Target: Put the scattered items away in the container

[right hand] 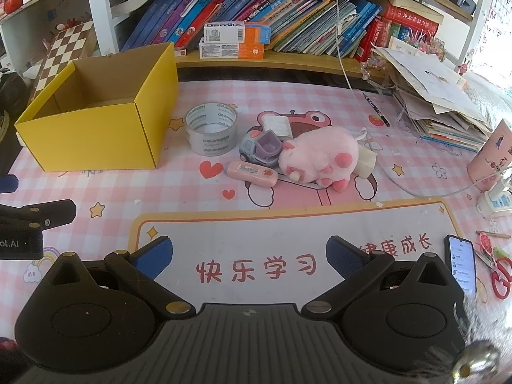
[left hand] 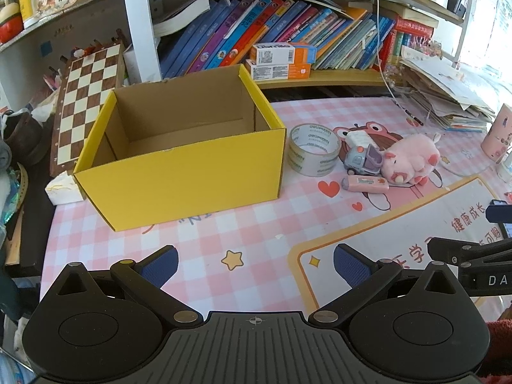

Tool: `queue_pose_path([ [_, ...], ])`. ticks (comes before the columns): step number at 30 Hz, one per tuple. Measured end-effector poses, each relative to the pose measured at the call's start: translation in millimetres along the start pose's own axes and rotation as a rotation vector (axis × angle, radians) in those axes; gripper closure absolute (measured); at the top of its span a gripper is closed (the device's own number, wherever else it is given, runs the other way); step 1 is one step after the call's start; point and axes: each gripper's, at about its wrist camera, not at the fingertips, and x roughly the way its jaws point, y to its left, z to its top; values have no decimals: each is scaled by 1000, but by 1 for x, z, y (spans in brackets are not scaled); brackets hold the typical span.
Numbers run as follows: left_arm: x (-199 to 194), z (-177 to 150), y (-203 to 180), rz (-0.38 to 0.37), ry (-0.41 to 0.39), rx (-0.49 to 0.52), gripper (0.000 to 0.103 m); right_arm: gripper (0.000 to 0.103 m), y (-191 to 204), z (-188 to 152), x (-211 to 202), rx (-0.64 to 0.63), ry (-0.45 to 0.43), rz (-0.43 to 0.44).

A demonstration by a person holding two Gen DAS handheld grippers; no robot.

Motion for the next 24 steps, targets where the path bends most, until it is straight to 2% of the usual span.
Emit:
queue_pose_path([
  [24,-2,-1,0,-9,-8,2,0,0,-1,-4,-3,15,-2,-12],
])
